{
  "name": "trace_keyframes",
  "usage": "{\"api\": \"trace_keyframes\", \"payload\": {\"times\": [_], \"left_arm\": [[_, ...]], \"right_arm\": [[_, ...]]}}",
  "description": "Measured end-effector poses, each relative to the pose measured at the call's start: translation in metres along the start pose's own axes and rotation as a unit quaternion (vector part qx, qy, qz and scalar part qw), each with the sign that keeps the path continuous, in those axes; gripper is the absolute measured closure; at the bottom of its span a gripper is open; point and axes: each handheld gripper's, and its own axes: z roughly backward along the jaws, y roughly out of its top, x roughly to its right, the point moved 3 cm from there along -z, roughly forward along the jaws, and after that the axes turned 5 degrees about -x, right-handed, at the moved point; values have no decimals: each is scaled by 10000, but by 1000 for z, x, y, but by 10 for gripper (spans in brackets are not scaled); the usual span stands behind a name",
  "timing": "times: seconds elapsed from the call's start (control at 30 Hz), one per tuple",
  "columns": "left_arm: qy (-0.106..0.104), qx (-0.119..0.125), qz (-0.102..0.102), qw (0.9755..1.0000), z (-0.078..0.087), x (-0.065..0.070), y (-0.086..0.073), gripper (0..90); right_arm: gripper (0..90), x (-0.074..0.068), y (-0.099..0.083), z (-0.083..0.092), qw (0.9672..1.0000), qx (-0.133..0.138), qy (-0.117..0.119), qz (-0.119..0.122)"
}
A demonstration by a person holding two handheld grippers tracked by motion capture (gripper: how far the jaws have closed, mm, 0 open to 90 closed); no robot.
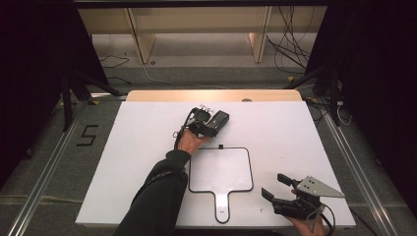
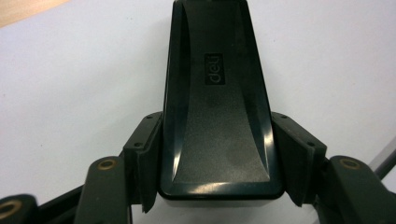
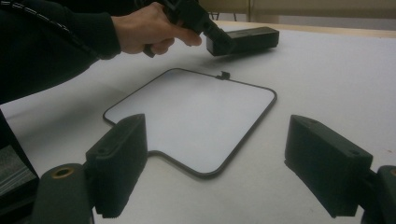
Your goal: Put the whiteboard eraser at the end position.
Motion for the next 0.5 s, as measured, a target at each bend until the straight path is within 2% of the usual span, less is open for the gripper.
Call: {"api": "trace_keyframes", "payload": {"times": [0.27, 0.5], "left_arm": [[17, -34, 4, 10000, -2, 0, -1, 403], [14, -190, 0, 9998, -3, 1, -2, 400]], "right_arm": [[221, 0, 0, 0, 10000, -2, -6, -4], [221, 0, 0, 0, 10000, -1, -13, -10]]}}
